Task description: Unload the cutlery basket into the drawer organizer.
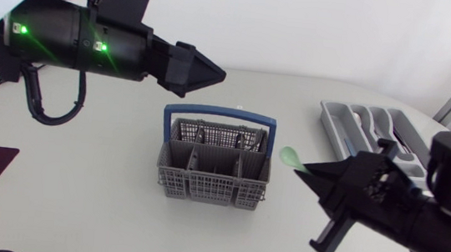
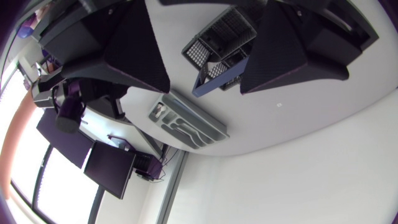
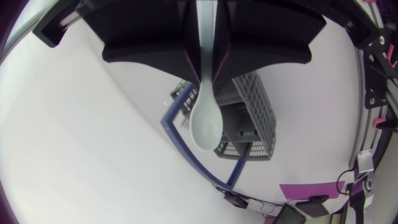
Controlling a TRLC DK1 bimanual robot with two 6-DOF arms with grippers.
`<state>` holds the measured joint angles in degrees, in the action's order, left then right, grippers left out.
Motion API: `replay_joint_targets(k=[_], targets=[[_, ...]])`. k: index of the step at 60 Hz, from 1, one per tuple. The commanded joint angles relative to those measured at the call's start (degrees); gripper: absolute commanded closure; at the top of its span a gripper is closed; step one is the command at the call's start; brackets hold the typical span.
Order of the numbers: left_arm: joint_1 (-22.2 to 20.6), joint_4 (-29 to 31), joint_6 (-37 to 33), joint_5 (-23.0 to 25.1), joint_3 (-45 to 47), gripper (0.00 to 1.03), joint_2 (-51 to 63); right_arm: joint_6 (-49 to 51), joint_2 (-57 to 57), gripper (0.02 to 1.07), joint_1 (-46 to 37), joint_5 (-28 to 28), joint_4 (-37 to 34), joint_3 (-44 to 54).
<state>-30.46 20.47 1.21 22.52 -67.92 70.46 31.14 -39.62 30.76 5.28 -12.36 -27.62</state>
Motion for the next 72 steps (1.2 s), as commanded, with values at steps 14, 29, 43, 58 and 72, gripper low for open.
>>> replay_joint_targets(k=[14, 29, 43, 58, 72], targets=[[-7.51, -0.87, -9.83, -10.75, 4.46, 0.23, 0.82, 15.36, -0.73, 1.01, -31.12, 22.41, -4.16, 2.22], [-14.72, -4.3, -15.28, -19.27, 10.44, 0.23, 1.61, 26.43, -8.11, 1.01, -46.94, 34.01, -4.69, 3.09], [-16.12, -5.53, -16.07, -20.77, 11.58, 0.23, 3.2, 36.63, -19.62, 1.01, -56.52, 38.49, -4.51, 0.37], [-16.3, -5.97, -16.15, -20.85, 11.49, 0.23, 4.78, 49.11, -33.69, 1.01, -63.72, 39.63, -6.98, -7.72], [-16.74, -6.41, -16.24, -21.03, 11.32, 0.23, 6.18, 64.84, -47.22, 1.01, -69.52, 39.02, -15.85, -20.11]])
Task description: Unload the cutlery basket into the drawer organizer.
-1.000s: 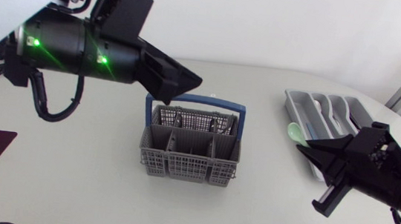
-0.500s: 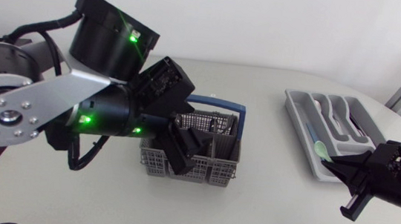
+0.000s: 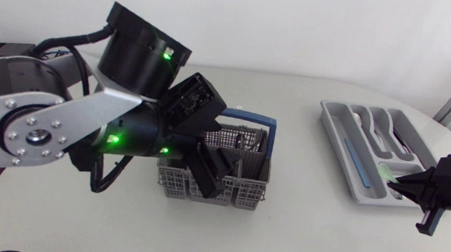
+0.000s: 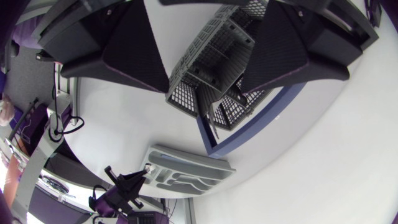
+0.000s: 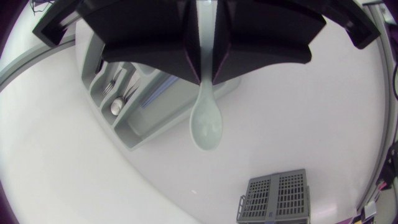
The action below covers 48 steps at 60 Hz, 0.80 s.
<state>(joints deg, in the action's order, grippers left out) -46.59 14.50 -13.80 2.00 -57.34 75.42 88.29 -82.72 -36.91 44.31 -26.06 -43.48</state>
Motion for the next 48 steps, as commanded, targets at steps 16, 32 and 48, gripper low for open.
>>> replay_joint_targets(k=[16, 32, 48], targets=[[-1.66, -0.7, -1.49, -1.65, -0.05, 0.23, 2.54, 21.48, -17.13, 1.01, -4.84, -6.17, -10.76, -18.48], [-2.89, -1.23, -2.37, -2.7, 0.12, 0.23, 3.07, 28.6, -26.0, 1.01, -4.67, -14.34, -13.31, -28.5], [-3.33, -1.85, -2.81, -3.05, 0.83, 0.23, 3.33, 30.8, -31.54, 1.01, -3.7, -18.48, -15.6, -36.06]])
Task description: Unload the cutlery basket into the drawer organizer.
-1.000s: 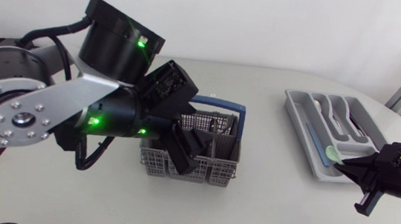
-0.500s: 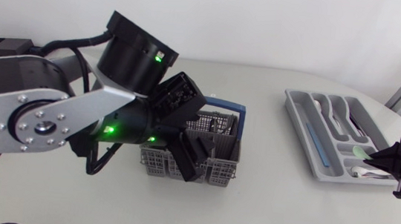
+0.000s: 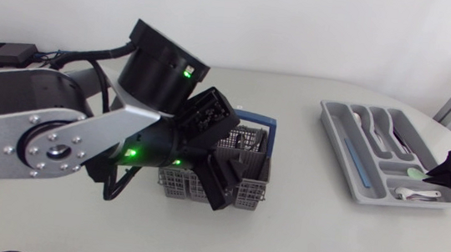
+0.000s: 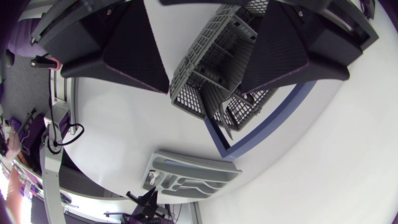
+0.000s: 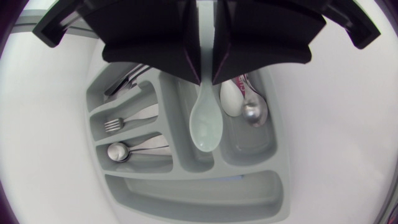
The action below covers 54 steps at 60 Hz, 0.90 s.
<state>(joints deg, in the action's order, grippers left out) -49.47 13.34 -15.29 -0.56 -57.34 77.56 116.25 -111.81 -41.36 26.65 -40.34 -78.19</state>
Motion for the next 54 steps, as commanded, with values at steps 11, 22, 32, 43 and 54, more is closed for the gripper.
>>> replay_joint_targets(k=[11, 22, 32, 43, 54], targets=[[-0.36, -0.86, -1.32, -0.85, 0.83, 0.23, 1.19, 4.69, -3.77, 1.01, 1.46, -2.57, -0.44, 0.15], [-0.36, -0.86, -1.32, -0.85, 1.09, 0.23, 1.28, 5.04, -4.82, 1.01, 1.73, -3.45, 2.28, 2.26], [-0.27, -0.95, -1.5, -0.85, 1.36, 0.23, 1.19, 5.31, -4.03, 0.8, 1.73, -3.98, 5.71, 5.24], [-0.45, -1.21, -1.94, -0.85, 1.79, 0.23, 1.19, 4.96, -3.33, 0.7, 1.46, -3.8, 6.24, 5.6], [-0.89, -2.62, -2.46, -2.43, 1.71, 0.2, 1.63, 3.2, 1.24, 0.57, 0.58, -0.55, 6.06, 6.21]])
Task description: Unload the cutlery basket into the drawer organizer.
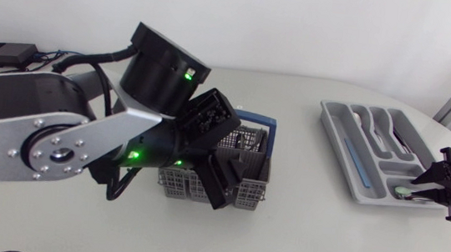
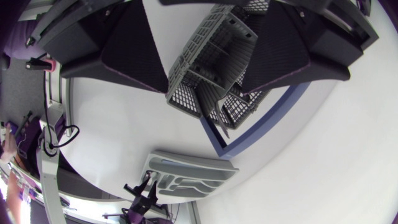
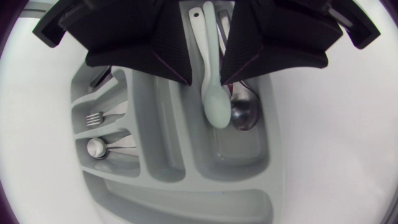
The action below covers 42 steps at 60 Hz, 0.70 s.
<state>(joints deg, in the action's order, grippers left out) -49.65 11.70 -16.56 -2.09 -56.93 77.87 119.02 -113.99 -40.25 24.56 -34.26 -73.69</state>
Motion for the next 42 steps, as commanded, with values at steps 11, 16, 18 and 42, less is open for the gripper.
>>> replay_joint_targets(k=[11, 16, 18, 42], targets=[[-2.73, -4.5, -1.2, -3.54, 1.47, 0.2, 2.99, -3.53, 9.67, 0.28, -0.36, 3.31, -0.37, 5.66], [-2.91, -5.82, -0.93, -4.06, 1.56, 0.2, 4.22, -6.87, 12.39, 0.29, 0.26, 4.62, -2.3, 6.81], [-3.0, -6.34, -0.85, -4.24, 1.64, 0.2, 4.49, -7.4, 13.62, 0.29, 0.44, 5.33, -3.0, 7.6], [-4.05, -16.45, 1.44, -7.93, 4.1, 0.44, 8.27, -18.65, 27.42, 0.29, 3.34, 15.7, -2.74, 23.42]])
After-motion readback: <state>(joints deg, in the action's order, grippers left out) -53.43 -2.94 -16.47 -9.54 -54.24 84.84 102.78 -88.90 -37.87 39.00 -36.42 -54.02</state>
